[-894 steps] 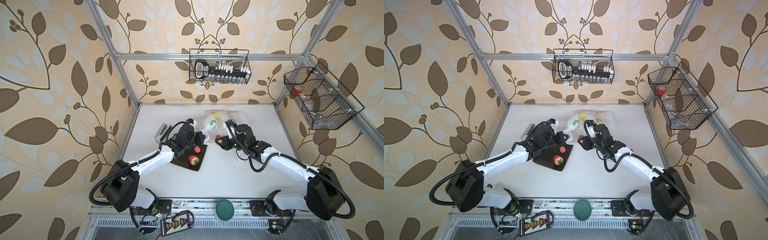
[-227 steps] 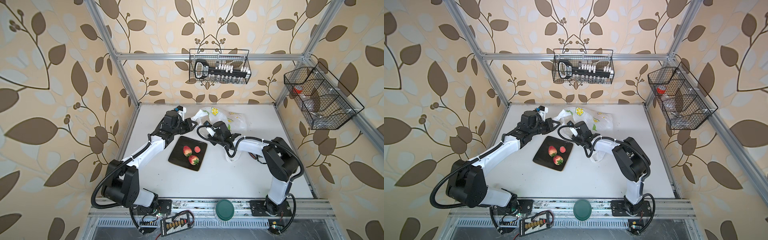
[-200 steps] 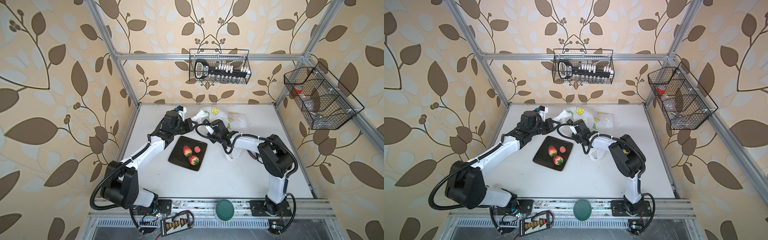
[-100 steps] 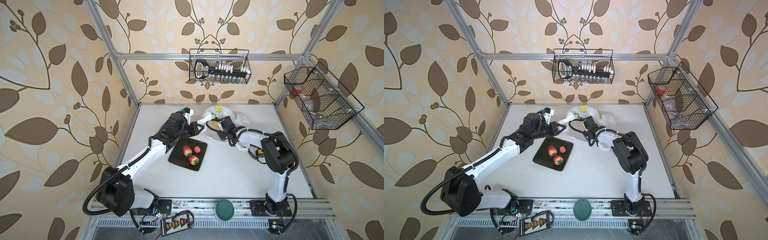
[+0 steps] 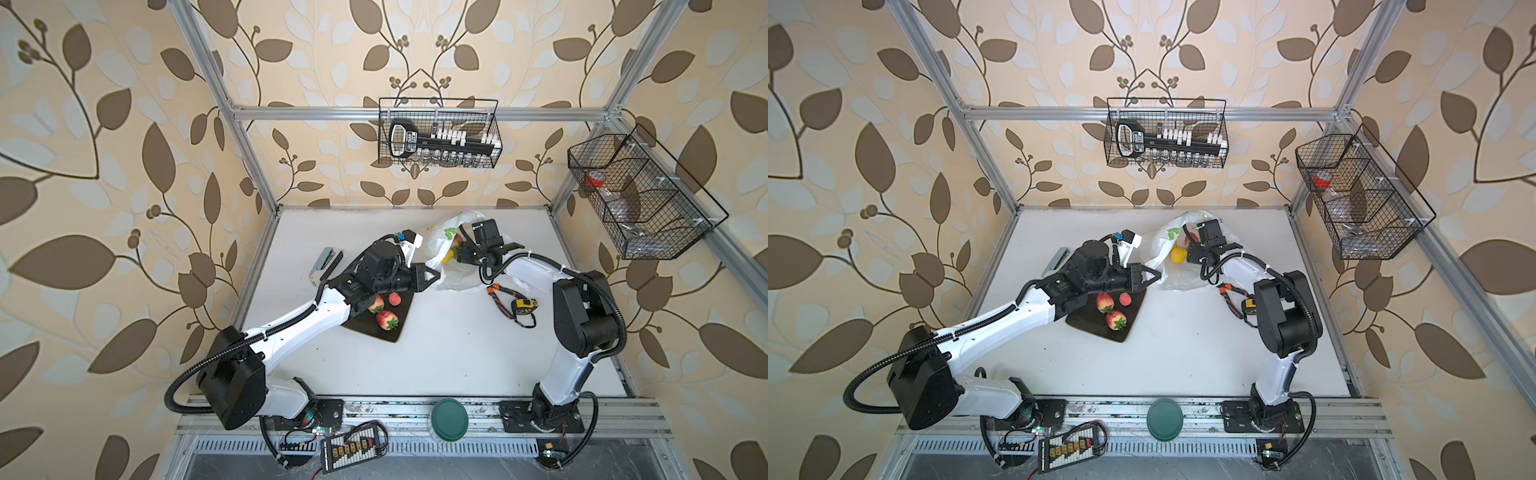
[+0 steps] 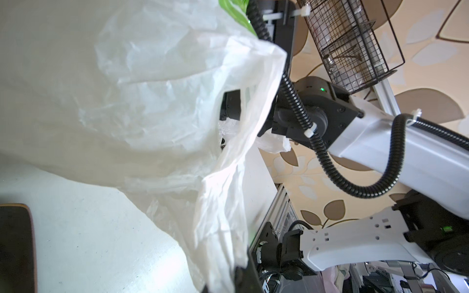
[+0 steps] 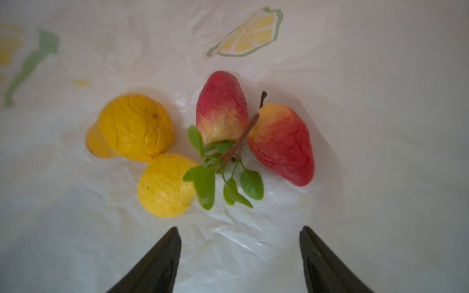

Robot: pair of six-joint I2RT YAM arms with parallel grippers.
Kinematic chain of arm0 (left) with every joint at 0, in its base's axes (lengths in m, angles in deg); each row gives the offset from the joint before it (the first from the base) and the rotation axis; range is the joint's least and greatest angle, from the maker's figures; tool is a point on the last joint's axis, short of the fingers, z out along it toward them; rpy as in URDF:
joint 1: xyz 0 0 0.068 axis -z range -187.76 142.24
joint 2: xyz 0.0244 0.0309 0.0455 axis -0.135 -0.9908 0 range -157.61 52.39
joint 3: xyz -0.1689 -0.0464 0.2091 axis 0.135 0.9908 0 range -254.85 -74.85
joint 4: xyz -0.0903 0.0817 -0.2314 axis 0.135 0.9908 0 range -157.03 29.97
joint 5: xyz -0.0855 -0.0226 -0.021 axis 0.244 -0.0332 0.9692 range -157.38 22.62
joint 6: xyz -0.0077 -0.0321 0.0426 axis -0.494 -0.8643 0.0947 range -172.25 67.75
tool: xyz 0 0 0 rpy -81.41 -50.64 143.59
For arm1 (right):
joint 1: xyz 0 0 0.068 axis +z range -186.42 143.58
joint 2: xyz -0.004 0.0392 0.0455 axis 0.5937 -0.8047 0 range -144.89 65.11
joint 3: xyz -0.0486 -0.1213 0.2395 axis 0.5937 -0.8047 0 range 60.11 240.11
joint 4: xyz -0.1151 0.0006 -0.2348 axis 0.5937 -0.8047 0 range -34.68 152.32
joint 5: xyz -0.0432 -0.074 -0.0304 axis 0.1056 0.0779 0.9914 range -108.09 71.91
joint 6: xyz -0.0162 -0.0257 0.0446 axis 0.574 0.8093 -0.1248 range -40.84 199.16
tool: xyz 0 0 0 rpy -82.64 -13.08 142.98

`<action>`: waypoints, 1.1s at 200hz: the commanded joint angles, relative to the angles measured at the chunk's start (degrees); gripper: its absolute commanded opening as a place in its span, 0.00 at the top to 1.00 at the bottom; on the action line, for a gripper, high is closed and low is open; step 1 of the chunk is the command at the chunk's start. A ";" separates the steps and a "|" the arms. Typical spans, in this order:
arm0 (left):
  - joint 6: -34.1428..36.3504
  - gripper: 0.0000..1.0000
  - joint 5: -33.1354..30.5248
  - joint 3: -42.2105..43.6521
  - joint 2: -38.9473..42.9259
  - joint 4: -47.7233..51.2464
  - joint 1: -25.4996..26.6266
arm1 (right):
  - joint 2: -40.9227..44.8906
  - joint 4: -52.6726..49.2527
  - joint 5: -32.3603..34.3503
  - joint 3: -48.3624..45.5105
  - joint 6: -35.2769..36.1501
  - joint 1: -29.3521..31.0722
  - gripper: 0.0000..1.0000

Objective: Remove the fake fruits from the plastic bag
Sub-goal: 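Close the right gripper on the leafy stem of the yellow pear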

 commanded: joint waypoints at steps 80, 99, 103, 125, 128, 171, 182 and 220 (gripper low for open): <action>-1.21 1.00 -1.16 4.24 0.17 -2.67 1.14 | -9.15 9.84 -5.00 2.76 -30.00 0.77 0.18; -1.29 1.00 -1.10 4.16 -0.29 -2.97 1.26 | -10.32 10.86 -5.84 3.22 -32.35 1.10 0.18; -1.33 1.00 -1.08 4.09 -0.37 -2.97 1.28 | -10.42 10.95 -5.97 3.37 -32.61 1.25 0.18; -1.49 1.00 -1.00 4.06 -0.75 -3.05 1.45 | -11.85 10.98 -6.78 4.45 -34.23 2.29 0.18; -1.49 1.00 -1.02 3.95 -0.80 -3.06 1.46 | -12.03 11.24 -7.01 4.47 -34.62 2.41 0.18; -1.71 1.00 -1.06 3.46 -1.05 -3.15 1.58 | -14.21 13.82 -8.00 4.75 -38.84 3.47 0.22; -1.70 1.00 -1.16 3.39 -0.98 -2.98 1.65 | -14.77 13.75 -7.47 5.20 -39.29 3.66 0.24; -1.57 1.00 -1.82 3.34 -0.60 -2.72 1.60 | -16.62 13.27 -7.03 6.53 -39.72 3.63 0.34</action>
